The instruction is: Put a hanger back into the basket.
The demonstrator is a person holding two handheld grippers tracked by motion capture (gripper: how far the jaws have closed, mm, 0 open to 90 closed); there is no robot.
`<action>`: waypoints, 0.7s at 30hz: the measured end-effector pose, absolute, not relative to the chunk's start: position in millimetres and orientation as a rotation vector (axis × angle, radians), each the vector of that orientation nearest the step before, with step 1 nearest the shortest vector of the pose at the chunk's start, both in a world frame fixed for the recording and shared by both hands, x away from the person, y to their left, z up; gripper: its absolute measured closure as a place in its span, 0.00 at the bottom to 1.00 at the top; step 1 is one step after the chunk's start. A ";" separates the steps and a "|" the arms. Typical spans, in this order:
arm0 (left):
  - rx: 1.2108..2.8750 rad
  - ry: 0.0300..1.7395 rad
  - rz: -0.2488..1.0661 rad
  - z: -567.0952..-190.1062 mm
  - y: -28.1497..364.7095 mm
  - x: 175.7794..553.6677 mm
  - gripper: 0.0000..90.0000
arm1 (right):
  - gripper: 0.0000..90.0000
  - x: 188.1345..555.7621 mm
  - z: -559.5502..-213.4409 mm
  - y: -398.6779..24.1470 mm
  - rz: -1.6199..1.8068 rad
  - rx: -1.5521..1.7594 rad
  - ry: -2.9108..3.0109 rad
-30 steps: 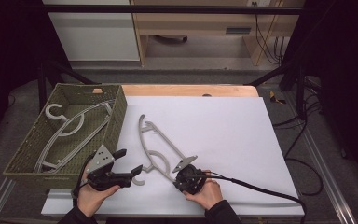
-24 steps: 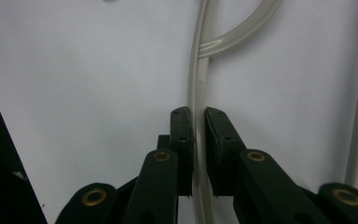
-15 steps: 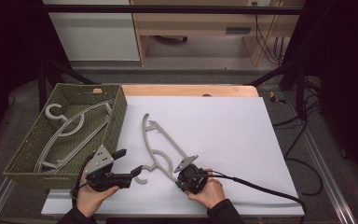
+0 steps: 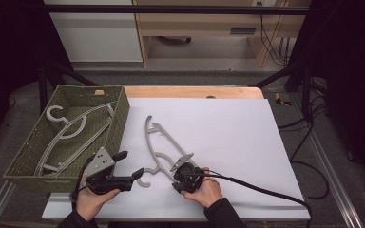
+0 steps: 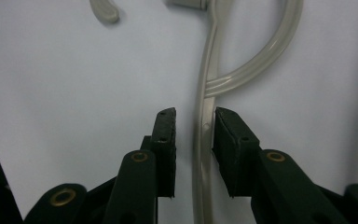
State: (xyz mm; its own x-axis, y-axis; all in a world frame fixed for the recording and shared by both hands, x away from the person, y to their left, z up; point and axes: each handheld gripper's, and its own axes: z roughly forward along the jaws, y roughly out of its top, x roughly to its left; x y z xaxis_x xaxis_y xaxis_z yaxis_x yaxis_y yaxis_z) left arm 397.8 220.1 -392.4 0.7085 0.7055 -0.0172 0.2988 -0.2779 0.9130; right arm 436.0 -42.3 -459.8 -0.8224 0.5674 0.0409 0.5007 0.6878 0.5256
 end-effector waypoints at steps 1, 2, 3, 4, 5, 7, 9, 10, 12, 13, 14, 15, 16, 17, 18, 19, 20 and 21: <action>1.867 0.782 0.484 -392.1 220.3 397.8 0.20 | 0.79 435.5 -460.6 -41.9 0.797 0.886 2.770; 1.868 0.782 0.485 -391.9 220.5 397.8 0.20 | 0.81 435.5 -460.5 -42.1 0.797 0.884 2.765; 1.868 0.783 0.486 -391.9 220.5 397.9 0.20 | 0.83 435.9 -460.6 -42.3 0.798 0.885 2.764; 1.867 0.783 0.484 -391.9 220.4 397.8 0.20 | 0.85 436.2 -460.6 -42.3 0.791 0.898 2.759; 1.867 0.783 0.485 -391.9 220.2 397.7 0.20 | 0.89 436.3 -460.8 -41.8 0.789 0.906 2.747; 1.867 0.782 0.485 -391.8 220.0 397.7 0.20 | 0.90 436.5 -460.5 -42.1 0.789 0.927 2.750; 1.870 0.782 0.485 -392.0 220.3 398.1 0.20 | 0.90 436.7 -460.5 -42.0 0.785 0.937 2.743; 1.874 0.781 0.487 -392.0 220.7 398.3 0.20 | 0.90 436.6 -460.4 -41.9 0.785 0.946 2.740; 1.871 0.782 0.485 -391.9 220.9 398.3 0.20 | 0.91 435.8 -460.6 -41.8 0.788 0.945 2.728; 1.867 0.782 0.486 -391.5 220.9 398.1 0.20 | 0.91 435.4 -460.6 -42.2 0.791 0.938 2.728; 1.868 0.778 0.486 -391.0 221.4 397.9 0.20 | 0.91 434.9 -460.4 -42.8 0.786 0.935 2.724; 1.868 0.776 0.488 -390.3 221.9 397.8 0.20 | 0.91 435.0 -460.0 -43.2 0.787 0.937 2.726; 1.870 0.772 0.489 -389.5 222.6 397.6 0.20 | 0.91 436.2 -459.6 -44.6 0.785 0.922 2.733; 1.864 0.772 0.488 -388.9 222.9 397.4 0.20 | 0.91 436.1 -457.9 -45.4 0.791 0.932 2.743; 1.867 0.769 0.494 -387.9 223.9 397.4 0.20 | 0.91 436.7 -456.2 -47.2 0.802 0.917 2.743; 1.864 0.769 0.494 -387.1 224.6 397.2 0.20 | 0.91 436.7 -453.4 -48.8 0.806 0.919 2.750; 1.863 0.767 0.494 -386.3 225.3 397.1 0.20 | 0.91 436.8 -450.3 -50.6 0.818 0.906 2.754; 1.861 0.764 0.496 -384.9 226.5 396.8 0.20 | 0.91 436.6 -447.5 -52.1 0.824 0.904 2.751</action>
